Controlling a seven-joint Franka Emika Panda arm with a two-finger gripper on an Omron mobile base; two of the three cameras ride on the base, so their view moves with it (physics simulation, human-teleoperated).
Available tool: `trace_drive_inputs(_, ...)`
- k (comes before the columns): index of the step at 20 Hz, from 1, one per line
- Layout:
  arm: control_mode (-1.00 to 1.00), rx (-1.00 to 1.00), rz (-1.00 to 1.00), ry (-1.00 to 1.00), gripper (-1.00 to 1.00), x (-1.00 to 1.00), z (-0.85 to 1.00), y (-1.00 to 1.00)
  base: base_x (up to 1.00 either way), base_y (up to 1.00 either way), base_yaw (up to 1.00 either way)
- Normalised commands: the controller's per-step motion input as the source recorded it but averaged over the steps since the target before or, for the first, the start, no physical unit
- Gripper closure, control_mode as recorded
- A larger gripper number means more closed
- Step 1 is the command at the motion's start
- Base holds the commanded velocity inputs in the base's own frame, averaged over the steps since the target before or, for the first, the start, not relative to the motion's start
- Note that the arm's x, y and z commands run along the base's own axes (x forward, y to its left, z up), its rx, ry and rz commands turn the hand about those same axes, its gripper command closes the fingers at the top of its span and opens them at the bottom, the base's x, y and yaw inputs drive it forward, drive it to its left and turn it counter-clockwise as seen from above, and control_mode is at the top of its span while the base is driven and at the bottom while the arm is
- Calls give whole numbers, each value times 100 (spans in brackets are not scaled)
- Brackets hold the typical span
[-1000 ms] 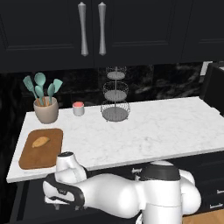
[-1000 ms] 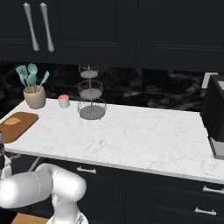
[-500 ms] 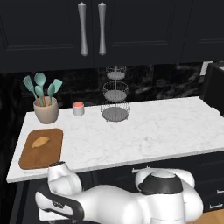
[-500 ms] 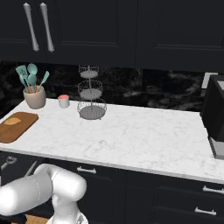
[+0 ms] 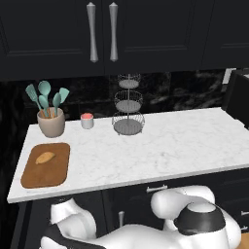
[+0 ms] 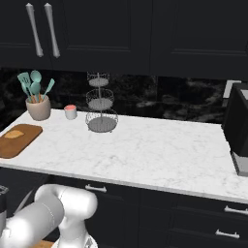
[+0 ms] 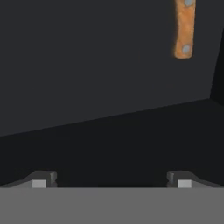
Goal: Place the appropriate cutting tool for cutting the potato skin on the cutting board.
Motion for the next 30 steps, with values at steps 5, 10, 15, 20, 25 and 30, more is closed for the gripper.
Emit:
trace_drive_inputs(5, -100, 0, 0, 0, -100, 97, 54, 47, 0, 0, 0)
trace_drive_inputs(10, -100, 0, 1, -1, -100, 99, 37, 66, 0, 0, 0)
trace_drive_inputs(15, -100, -4, 2, -2, -100, 82, -3, 37, 0, 0, 0)
trace_drive_inputs(20, -100, -8, 0, -2, -100, 52, -39, 16, 0, 0, 0)
trace_drive_inputs(25, -100, -3, 0, -2, -100, 11, -50, 2, 0, 0, 0)
trace_drive_inputs(30, -100, 0, 0, 0, -100, 0, -52, -1, 0, 0, 0)
